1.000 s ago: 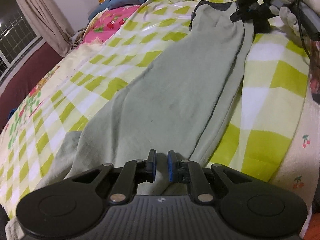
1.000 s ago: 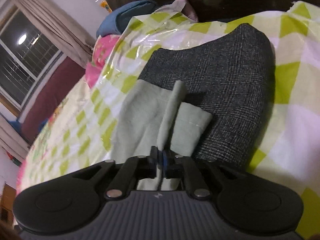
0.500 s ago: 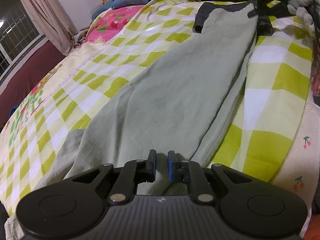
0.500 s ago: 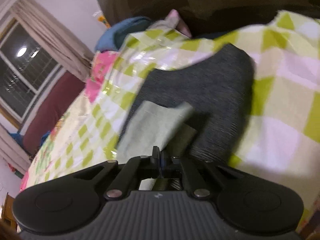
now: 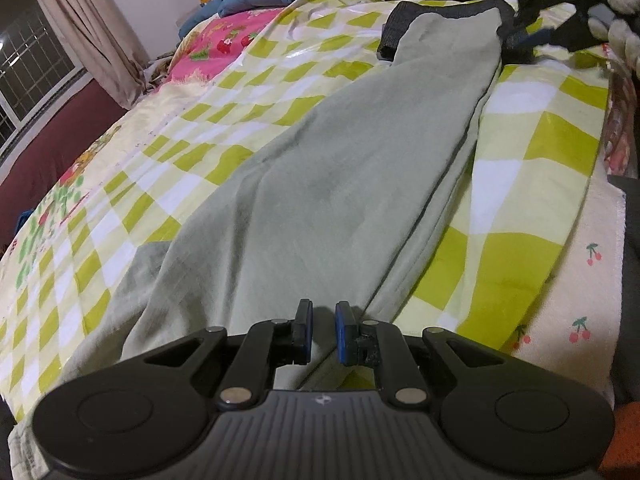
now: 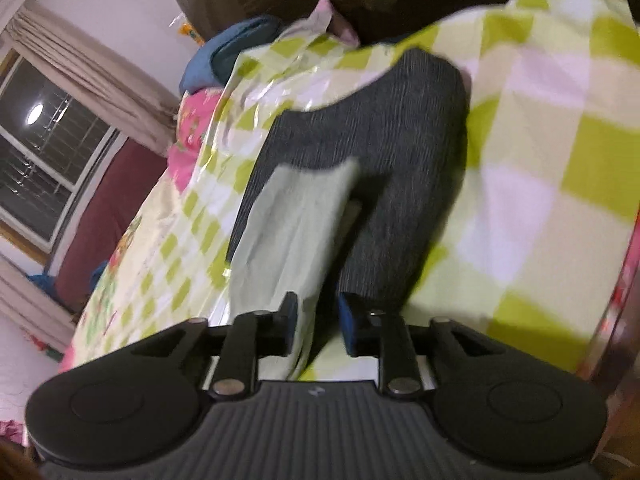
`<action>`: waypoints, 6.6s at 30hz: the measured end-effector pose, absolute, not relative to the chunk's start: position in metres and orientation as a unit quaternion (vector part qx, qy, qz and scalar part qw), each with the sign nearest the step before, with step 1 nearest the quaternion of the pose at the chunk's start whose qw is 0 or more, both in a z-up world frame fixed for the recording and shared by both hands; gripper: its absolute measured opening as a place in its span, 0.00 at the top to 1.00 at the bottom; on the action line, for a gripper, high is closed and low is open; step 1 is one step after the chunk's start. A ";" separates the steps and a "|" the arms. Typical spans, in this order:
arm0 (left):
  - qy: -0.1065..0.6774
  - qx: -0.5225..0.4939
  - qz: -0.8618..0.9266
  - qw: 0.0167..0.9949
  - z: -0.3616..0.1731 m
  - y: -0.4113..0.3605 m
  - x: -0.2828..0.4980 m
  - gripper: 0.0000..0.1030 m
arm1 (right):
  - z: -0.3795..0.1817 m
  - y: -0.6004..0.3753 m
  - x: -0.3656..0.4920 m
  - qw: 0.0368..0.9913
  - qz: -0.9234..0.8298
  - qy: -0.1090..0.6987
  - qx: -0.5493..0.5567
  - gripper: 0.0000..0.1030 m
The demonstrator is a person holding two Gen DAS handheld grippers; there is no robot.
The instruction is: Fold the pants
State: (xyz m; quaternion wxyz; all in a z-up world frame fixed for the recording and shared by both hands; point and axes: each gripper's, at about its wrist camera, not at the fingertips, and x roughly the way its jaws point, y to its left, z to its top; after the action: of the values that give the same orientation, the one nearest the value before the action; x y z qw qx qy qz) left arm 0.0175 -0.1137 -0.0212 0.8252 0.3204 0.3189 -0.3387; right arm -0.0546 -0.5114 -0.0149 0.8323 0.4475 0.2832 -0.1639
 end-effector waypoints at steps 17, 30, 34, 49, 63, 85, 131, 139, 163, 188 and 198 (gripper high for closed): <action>0.337 0.313 -0.340 0.820 -0.020 -0.114 0.013 0.72 | -0.018 -0.515 -0.047 0.819 -0.113 0.189 0.529 0.96; 0.333 0.260 -0.240 0.874 0.019 0.001 0.033 0.65 | 0.049 -0.458 -0.073 0.891 -0.120 0.292 0.326 0.81; 0.332 0.239 -0.172 0.896 0.015 0.045 0.057 0.65 | 0.061 -0.380 0.021 0.900 0.065 0.326 0.282 0.53; 0.340 0.193 -0.099 0.915 -0.024 0.111 0.128 0.52 | -0.026 -0.203 0.205 0.837 0.220 0.483 0.136 0.95; 0.322 0.236 -0.038 0.916 -0.013 0.118 0.107 0.53 | 0.009 -0.188 0.215 0.892 0.151 0.414 0.096 0.84; 0.285 0.290 -0.163 0.899 0.005 -0.003 0.035 0.50 | 0.010 -0.423 -0.042 0.879 -0.126 0.331 0.318 0.63; 0.319 0.160 -0.205 0.912 0.008 0.026 0.036 0.51 | 0.069 -0.129 0.101 0.944 0.179 0.269 -0.066 0.96; 0.348 0.101 -0.130 0.923 -0.004 0.108 0.027 0.51 | 0.005 -0.021 0.074 0.890 0.264 0.281 -0.243 0.95; 0.323 0.072 -0.139 0.934 -0.002 0.122 0.019 0.51 | -0.054 -0.176 0.138 0.702 0.155 0.409 0.562 0.49; 0.339 0.025 -0.040 0.940 -0.014 0.197 -0.005 0.51 | 0.004 0.067 0.069 0.882 0.317 0.276 -0.214 0.91; 0.319 0.047 -0.025 0.946 0.007 0.209 -0.017 0.51 | 0.025 0.030 0.041 0.871 0.353 0.299 -0.169 0.58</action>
State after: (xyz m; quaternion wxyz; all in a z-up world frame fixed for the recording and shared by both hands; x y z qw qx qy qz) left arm -0.0174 0.2088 0.0071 0.9464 0.0470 0.3187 -0.0254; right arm 0.0410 0.0300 0.0247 0.8706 -0.1688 0.2985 0.3528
